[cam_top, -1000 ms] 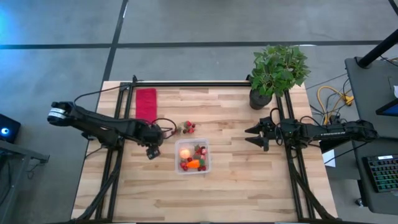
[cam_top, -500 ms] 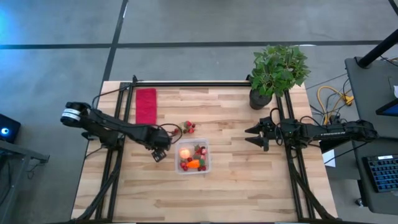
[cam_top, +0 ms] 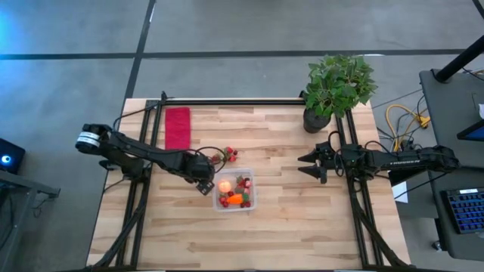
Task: Pick and placing Produce into tupperware
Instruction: Put the pink peach into the transparent bin
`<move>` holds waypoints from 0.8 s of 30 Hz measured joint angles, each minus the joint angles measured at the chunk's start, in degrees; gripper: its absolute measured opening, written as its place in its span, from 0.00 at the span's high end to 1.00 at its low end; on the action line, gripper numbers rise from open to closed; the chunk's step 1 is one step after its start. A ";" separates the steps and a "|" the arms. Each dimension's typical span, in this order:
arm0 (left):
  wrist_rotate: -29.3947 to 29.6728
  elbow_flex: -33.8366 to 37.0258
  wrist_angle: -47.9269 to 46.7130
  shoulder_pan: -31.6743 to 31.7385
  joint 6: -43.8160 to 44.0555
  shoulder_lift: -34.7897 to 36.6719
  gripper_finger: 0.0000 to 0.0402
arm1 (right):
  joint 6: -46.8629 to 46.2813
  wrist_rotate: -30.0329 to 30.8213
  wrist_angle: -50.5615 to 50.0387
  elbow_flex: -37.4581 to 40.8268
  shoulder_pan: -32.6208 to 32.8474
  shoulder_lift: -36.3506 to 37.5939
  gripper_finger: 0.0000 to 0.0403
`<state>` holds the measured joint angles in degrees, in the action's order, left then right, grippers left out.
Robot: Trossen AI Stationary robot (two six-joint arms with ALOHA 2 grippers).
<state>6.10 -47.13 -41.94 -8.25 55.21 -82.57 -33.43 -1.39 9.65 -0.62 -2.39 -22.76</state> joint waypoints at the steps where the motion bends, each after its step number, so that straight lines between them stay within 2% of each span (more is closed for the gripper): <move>1: 0.09 -0.05 0.05 0.00 0.08 -0.50 0.39 | 0.00 -0.02 0.00 0.00 0.00 0.02 0.28; 12: -0.62 0.22 -1.22 0.14 -0.01 -7.00 0.39 | 0.00 0.00 0.00 0.00 0.00 0.02 0.28; 17: -0.96 -0.07 -1.13 0.15 -0.52 -7.62 0.39 | 0.00 -0.01 0.00 0.00 0.00 0.02 0.28; 24: -0.30 0.06 -0.61 0.26 -0.67 -7.27 0.55 | 0.00 0.00 0.00 0.01 -0.01 0.01 0.27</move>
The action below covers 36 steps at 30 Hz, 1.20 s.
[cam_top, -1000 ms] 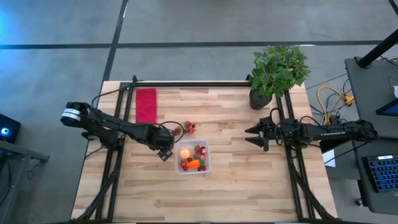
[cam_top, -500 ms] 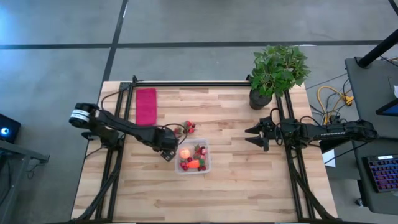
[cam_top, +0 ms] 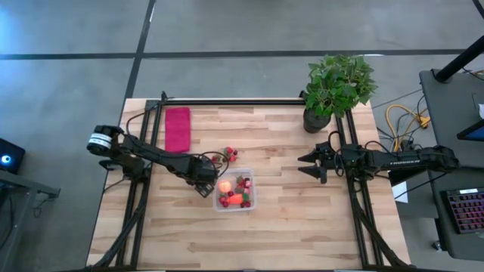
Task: Pick and placing Produce into tupperware
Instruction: Put the pink peach into the transparent bin
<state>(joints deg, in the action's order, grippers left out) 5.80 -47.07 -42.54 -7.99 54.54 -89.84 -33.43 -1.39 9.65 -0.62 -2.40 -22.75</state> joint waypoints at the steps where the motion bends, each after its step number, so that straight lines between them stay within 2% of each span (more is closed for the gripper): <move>1: 0.20 0.02 -0.02 0.00 -0.15 0.00 0.58 | 0.00 -0.01 0.00 0.00 0.00 0.00 0.27; 12: 1.02 -1.98 -1.19 0.04 -3.72 2.92 0.78 | 0.00 -0.02 0.00 -0.01 0.00 0.01 0.27; 17: 5.73 -7.00 2.23 0.02 -15.61 7.80 0.80 | 0.00 0.00 0.01 -0.01 -0.01 -0.01 0.27; 23: 3.74 -9.03 17.88 0.04 -39.95 9.26 0.80 | 0.00 -0.01 0.01 -0.01 -0.01 -0.01 0.28; 29: 1.70 -9.57 19.02 0.46 -42.88 6.82 0.79 | 0.00 0.00 0.00 -0.01 -0.01 -0.01 0.27; 33: -3.87 -9.39 22.94 0.60 -49.26 5.41 0.79 | 0.00 0.00 0.00 -0.01 -0.01 -0.01 0.27; 36: -3.49 -9.46 23.13 0.83 -50.69 4.35 0.79 | 0.00 0.00 0.00 -0.01 -0.01 -0.01 0.28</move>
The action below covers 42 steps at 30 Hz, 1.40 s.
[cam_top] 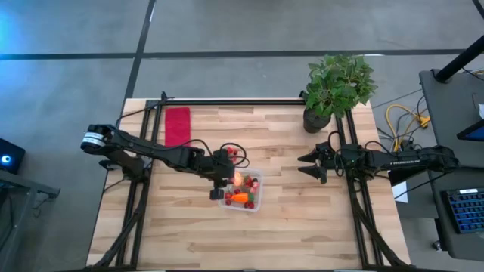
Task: Pick and placing Produce into tupperware
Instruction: Put the pink peach into the transparent bin, then put the red strawberry into the transparent bin
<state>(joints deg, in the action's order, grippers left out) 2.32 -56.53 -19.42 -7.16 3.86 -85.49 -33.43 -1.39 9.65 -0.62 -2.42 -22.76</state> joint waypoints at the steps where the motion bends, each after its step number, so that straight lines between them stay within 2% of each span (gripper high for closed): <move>1: 0.75 0.00 -0.08 0.03 0.10 -0.09 0.79 | 0.00 0.00 0.00 0.00 0.00 0.02 0.28; 4: 1.16 -0.01 1.17 -0.06 0.20 -0.33 0.75 | 0.00 0.00 0.00 0.00 0.02 0.00 0.28; 8: 1.46 0.00 2.15 -0.06 0.22 -0.35 0.62 | 0.00 -0.01 -0.01 0.01 0.02 0.00 0.28; 11: 4.35 0.00 1.29 -0.04 0.86 -0.16 0.50 | 0.00 0.00 0.00 0.00 0.00 0.00 0.27; 13: 7.89 -0.09 -0.92 0.25 4.76 0.24 0.44 | 0.00 0.00 0.00 0.00 0.00 0.02 0.27; 15: 11.02 -1.00 -7.28 1.39 11.74 0.55 0.39 | 0.00 -0.01 0.00 0.00 0.00 0.00 0.27; 19: 15.86 -2.92 -29.49 5.67 25.44 0.58 0.37 | 0.00 0.00 -0.02 0.00 0.00 0.02 0.28; 21: 16.32 -2.68 -39.54 8.73 30.11 0.61 0.37 | 0.00 -0.01 0.00 0.01 0.00 0.02 0.28; 24: 14.81 -1.02 -45.12 13.94 36.81 0.65 0.37 | 0.00 -0.01 -0.01 0.01 0.01 0.01 0.28; 27: 10.70 -0.25 -44.17 17.71 38.95 0.65 0.37 | 0.00 0.00 0.00 0.00 0.00 0.02 0.27; 33: 6.78 -0.07 -35.52 18.48 39.51 0.65 0.37 | 0.00 -0.01 -0.01 0.01 0.00 0.01 0.28; 42: 6.60 2.37 -32.86 18.19 48.38 0.67 0.37 | 0.00 0.00 0.00 0.02 0.00 0.02 0.27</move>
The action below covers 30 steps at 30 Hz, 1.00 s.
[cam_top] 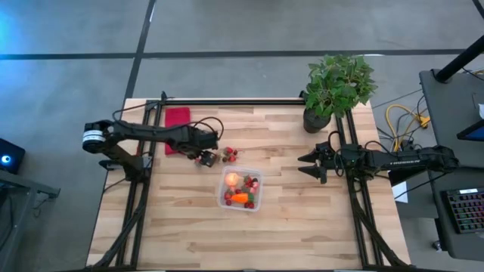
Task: Pick and placing Produce into tupperware
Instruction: Put the red strawberry into the transparent bin
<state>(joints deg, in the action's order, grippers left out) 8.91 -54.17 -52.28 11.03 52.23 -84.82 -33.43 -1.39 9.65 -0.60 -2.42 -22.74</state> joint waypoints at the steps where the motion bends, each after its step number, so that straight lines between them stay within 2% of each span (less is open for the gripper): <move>1: -0.22 0.65 0.65 0.00 0.67 0.00 0.37 | 0.00 -0.02 0.00 -0.02 0.02 0.00 0.27; 8: -2.45 4.41 5.31 0.00 5.87 0.00 0.37 | 0.00 0.00 0.00 -0.01 0.01 0.00 0.28; 21: -4.37 5.09 5.63 0.00 5.94 -5.30 0.38 | 0.00 -0.01 0.00 -0.01 0.00 0.00 0.27; 30: -3.79 4.85 7.40 -0.15 5.49 -4.98 0.59 | 0.00 -0.01 -0.01 -0.01 0.01 0.00 0.28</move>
<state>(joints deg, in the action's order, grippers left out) 5.12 -49.32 -44.88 10.87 57.72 -89.80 -33.43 -1.40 9.64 -0.61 -2.41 -22.74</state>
